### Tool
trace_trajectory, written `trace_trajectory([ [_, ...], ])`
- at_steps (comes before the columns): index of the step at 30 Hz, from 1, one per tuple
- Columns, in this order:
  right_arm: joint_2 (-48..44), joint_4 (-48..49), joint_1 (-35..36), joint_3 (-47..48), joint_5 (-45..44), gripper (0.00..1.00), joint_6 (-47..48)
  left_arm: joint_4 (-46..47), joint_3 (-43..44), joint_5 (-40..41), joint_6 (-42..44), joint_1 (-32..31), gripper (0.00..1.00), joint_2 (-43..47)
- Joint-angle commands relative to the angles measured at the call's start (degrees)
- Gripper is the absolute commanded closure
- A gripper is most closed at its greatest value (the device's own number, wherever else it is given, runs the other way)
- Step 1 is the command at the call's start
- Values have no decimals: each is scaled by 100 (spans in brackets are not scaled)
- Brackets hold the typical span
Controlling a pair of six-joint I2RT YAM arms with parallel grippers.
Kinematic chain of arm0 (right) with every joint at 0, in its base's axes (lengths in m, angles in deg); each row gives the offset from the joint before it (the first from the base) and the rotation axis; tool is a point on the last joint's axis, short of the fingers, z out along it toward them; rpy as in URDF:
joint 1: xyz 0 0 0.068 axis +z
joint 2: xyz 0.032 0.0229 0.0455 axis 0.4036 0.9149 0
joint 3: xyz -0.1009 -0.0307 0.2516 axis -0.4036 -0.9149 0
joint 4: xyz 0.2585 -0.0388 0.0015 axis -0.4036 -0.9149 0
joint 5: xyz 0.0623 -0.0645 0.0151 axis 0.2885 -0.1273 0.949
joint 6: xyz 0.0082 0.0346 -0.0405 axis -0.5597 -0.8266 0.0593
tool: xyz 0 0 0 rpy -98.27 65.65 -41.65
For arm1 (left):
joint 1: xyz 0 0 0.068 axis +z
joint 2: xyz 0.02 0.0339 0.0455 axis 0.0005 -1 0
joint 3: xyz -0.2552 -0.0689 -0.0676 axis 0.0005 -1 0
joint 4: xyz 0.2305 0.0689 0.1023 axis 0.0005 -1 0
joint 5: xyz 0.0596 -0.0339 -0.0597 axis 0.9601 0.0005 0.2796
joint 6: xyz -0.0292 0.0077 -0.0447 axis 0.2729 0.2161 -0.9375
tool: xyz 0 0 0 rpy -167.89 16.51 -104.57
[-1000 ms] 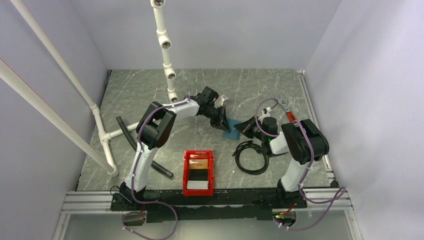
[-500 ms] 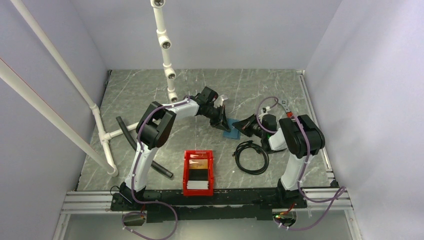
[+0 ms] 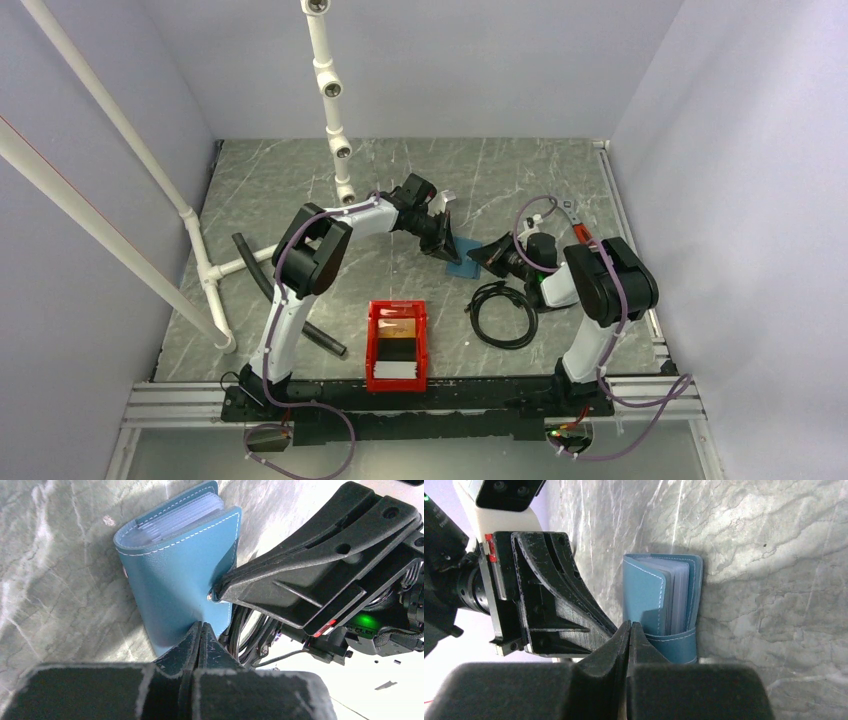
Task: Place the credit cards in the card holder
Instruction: Close the card holder at the center of the board.
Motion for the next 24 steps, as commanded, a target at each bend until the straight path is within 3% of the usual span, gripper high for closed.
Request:
trace_trajectory([
  [1, -32, -713, 142, -231, -14, 100, 741, -191, -48, 376, 140, 0, 100, -261],
  [14, 3, -413, -243, 398, 344, 100, -167, -205, -38, 373, 119, 0, 100, -283],
  [24, 165, -318, -61, 381, 399, 100, -176, -231, 73, 331, 134, 0, 100, -334],
])
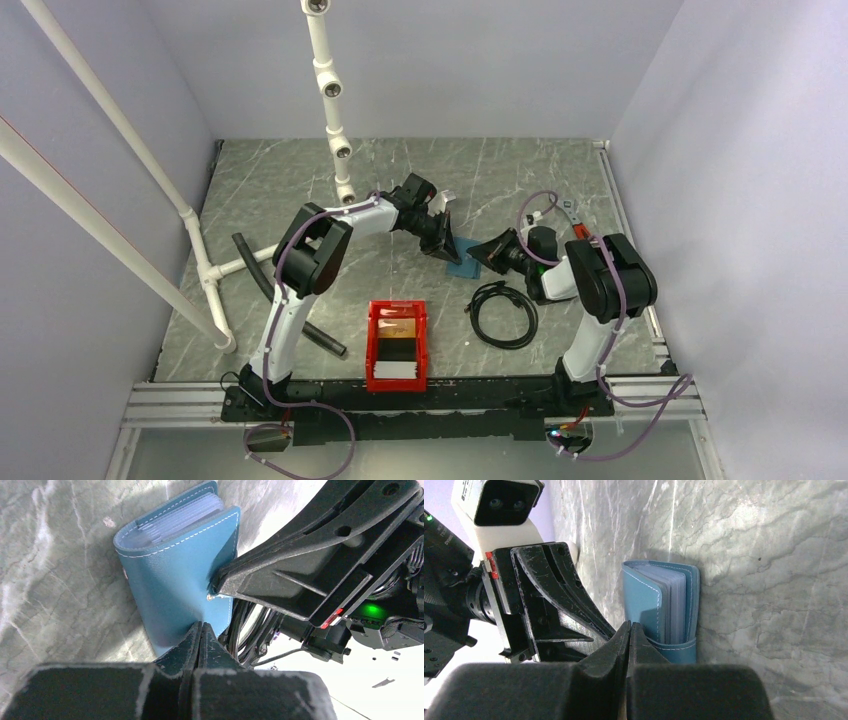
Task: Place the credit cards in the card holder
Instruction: Close the card holder at the center of the board.
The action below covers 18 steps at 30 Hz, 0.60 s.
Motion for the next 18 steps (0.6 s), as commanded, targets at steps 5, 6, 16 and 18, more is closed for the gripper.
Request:
trace_trajectory([
  [5, 129, 193, 203, 85, -5, 100, -62, -191, 1, 358, 135, -4, 100, -308],
  [6, 132, 198, 203, 87, -43, 100, -62, -178, -12, 362, 129, -5, 100, -308],
  [16, 284, 185, 372, 176, -138, 100, -35, -181, 2, 362, 133, -5, 100, -310],
  [18, 228, 76, 441, 96, -231, 100, 65, -201, 3, 359, 145, -4, 100, -306],
])
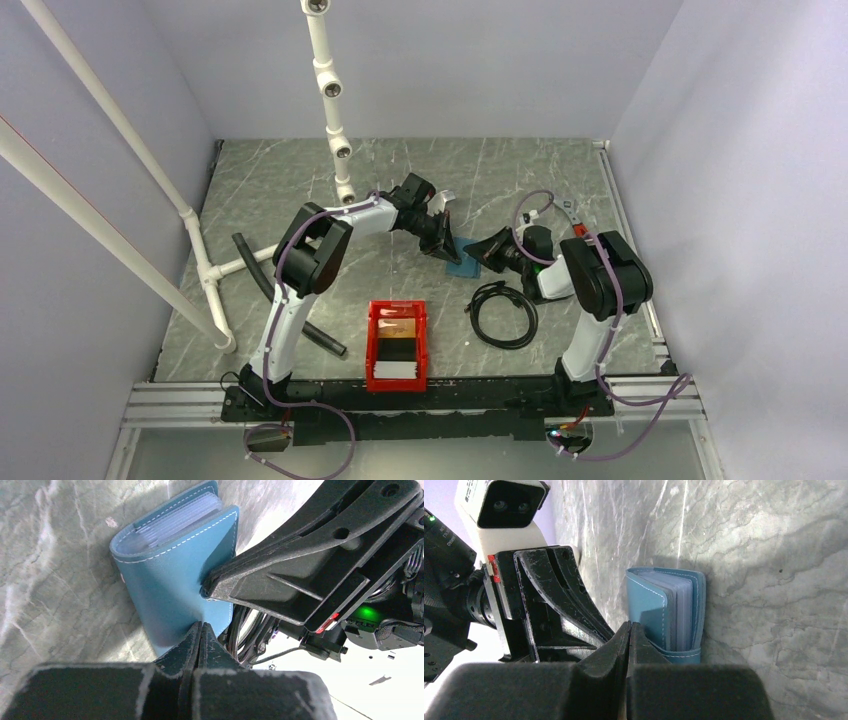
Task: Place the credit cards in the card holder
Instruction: Close the card holder at the center of the board.
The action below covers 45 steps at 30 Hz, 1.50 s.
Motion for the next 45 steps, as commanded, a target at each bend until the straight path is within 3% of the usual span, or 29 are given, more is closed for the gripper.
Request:
trace_trajectory([
  [1, 41, -100, 276, -66, -99, 100, 213, -223, -21, 473, 165, -33, 100, -243],
  [20, -247, -990, 605, -453, -732, 100, 1730, -235, -26, 526, 177, -22, 100, -222],
  [45, -235, -1316, 1453, -1033, -2024, 100, 2043, -225, -118, 599, 212, 19, 100, -133],
])
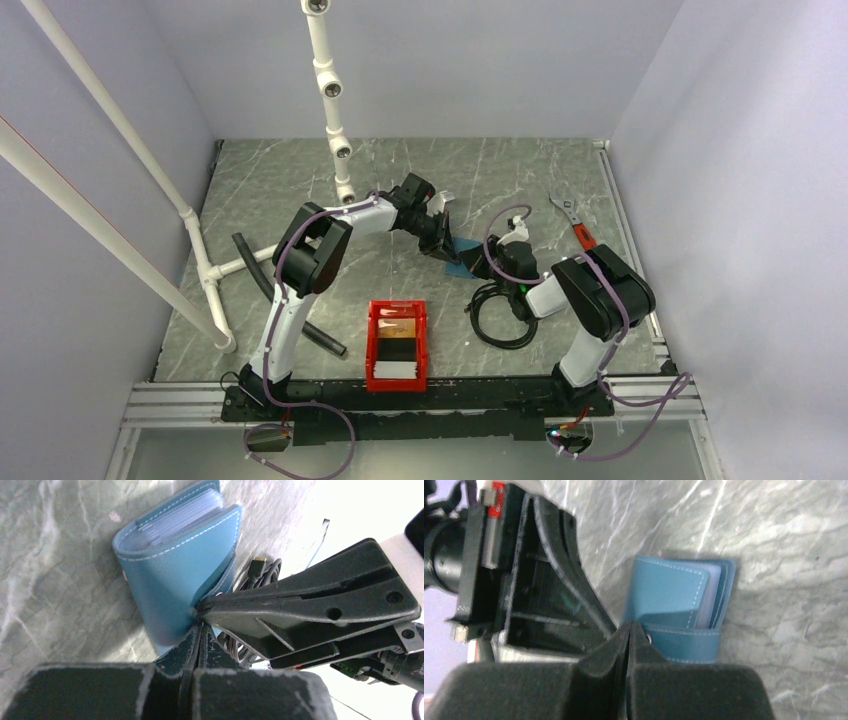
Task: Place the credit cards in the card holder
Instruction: Close the card holder at the center of the board.
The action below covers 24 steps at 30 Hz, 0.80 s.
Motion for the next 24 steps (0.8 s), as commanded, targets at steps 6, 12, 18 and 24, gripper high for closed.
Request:
trace_trajectory([
  [6, 468, -1739, 503, -487, -189, 100, 204, -59, -233, 598, 181, 9, 100, -50],
  [12, -120, -2955, 195, 248, 483, 92, 122, -346, -111, 630, 385, 30, 91, 173],
  [18, -1721, -5944, 8, 1884, 132, 44, 1338, -618, -125, 617, 541, 223, 60, 848],
  [24, -1807, -8274, -26, 3268, -589, 1, 2146, -926, -489, 597, 699, 275, 41, 1809],
])
